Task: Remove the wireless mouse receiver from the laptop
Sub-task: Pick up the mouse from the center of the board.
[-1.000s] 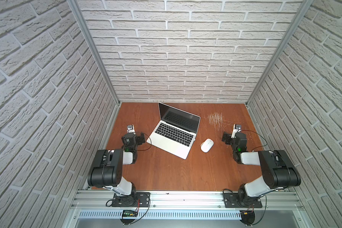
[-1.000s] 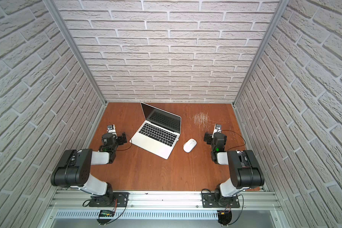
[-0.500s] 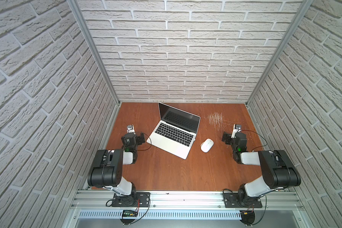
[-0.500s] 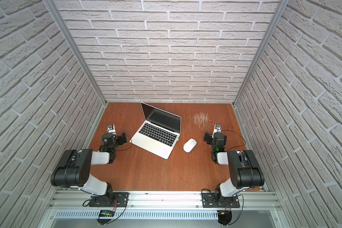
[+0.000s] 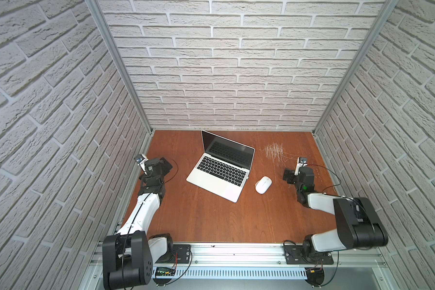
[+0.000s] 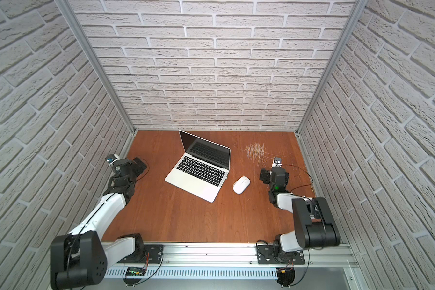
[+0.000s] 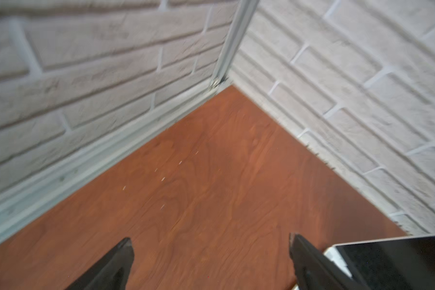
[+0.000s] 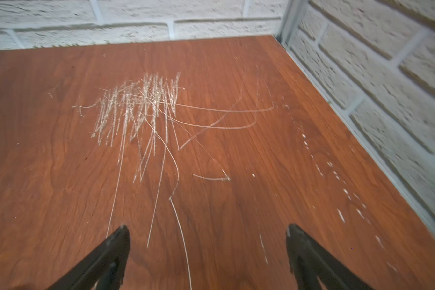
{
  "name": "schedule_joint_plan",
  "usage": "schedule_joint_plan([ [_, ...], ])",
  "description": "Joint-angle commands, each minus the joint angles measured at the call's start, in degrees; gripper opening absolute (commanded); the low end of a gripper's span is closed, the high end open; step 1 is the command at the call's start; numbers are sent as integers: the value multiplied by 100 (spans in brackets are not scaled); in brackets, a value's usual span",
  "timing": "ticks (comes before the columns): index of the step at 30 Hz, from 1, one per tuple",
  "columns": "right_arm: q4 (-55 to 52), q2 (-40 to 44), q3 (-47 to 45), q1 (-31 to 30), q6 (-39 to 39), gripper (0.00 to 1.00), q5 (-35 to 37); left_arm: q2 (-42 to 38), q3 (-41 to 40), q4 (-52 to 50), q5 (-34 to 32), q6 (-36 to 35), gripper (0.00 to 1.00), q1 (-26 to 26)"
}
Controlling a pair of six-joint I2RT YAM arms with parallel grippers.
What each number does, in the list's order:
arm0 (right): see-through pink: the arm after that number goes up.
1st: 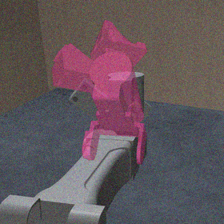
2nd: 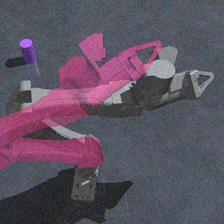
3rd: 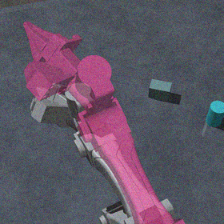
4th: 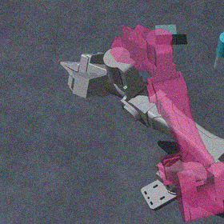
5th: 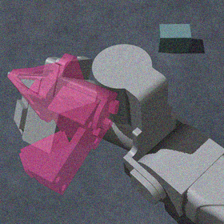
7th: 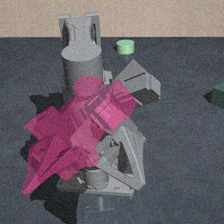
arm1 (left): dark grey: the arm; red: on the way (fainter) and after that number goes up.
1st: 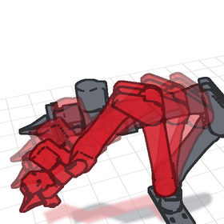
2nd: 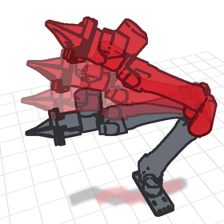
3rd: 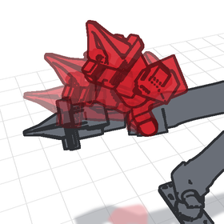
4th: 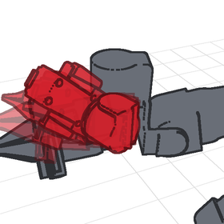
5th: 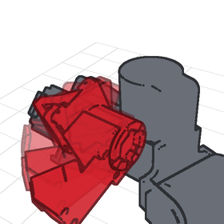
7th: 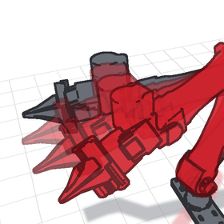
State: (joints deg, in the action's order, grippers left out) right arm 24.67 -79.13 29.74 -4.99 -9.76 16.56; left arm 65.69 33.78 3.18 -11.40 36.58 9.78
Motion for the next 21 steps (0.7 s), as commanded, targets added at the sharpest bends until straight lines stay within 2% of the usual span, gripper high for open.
schedule_joint_plan([
  [1, -2824, 596, 1209, -100, -1252, 94, 554, -140, -198, -1003, 970, 635, 98, -182],
  [4, -4033, 709, 1618, -484, -1924, 89, -200, -593, -433, -1276, 699, 494, 98, -603],
  [10, -5599, 51, 2374, -1653, -3065, 92, -320, -1507, -721, -1918, 702, 263, 98, -885],
  [15, -5740, -388, 2519, -2110, -3904, 93, -542, -2115, -1150, -1905, 663, 203, 98, -940],
  [21, -5605, -1023, 2679, -2330, -4464, 96, -685, -2801, -1428, -1816, 632, 174, 98, -938],
])
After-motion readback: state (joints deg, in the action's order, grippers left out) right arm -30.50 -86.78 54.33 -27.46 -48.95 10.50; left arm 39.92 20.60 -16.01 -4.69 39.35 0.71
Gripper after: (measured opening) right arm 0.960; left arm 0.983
